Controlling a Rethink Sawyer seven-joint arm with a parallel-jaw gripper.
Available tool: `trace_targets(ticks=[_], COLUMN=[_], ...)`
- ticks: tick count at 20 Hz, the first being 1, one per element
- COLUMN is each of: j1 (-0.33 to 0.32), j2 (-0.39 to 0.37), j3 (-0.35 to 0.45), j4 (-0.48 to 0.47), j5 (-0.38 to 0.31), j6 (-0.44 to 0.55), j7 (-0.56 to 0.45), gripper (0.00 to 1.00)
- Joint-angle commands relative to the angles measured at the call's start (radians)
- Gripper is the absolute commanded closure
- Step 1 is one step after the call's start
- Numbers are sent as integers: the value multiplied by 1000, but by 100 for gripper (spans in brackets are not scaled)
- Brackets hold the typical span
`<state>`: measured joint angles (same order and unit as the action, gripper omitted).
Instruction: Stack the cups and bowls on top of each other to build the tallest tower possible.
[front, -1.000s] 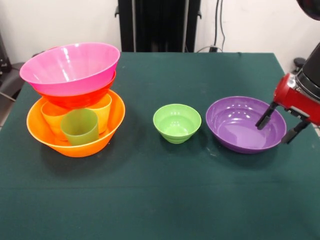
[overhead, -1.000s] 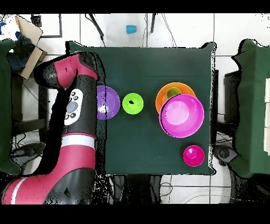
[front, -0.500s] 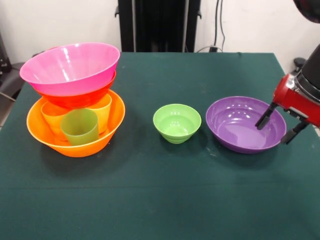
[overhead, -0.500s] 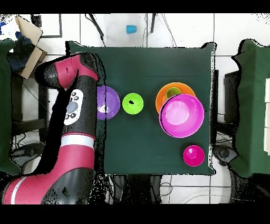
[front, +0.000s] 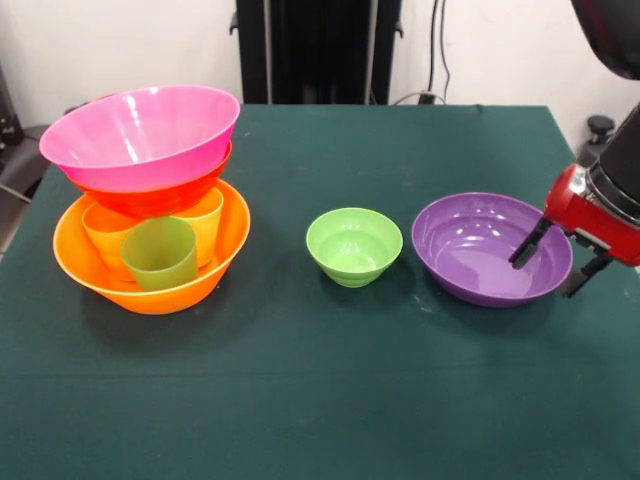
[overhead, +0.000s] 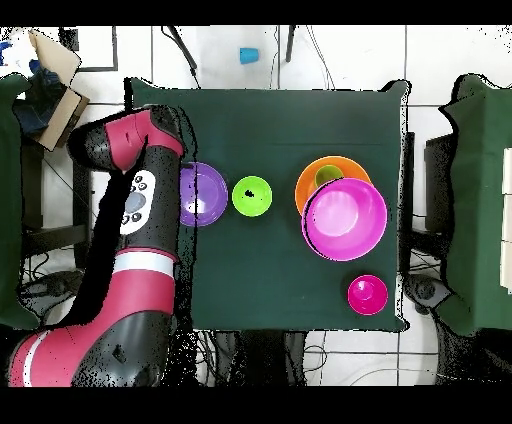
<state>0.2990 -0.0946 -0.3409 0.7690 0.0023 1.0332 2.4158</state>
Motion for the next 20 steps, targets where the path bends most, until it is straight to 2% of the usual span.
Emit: trace_targets(ticks=[1,6,18,19,20], j1=[17,24,47,49,46], j2=[33,60,87,89,85], j3=[38,25,-25,-33,-30], j4=[-5,-33,12,22,28], j5=[30,54,67,70,71], j6=[-28,-43,-111,-127,-132], j7=[249,262,287,282,275], gripper=[0,0,0,100,100])
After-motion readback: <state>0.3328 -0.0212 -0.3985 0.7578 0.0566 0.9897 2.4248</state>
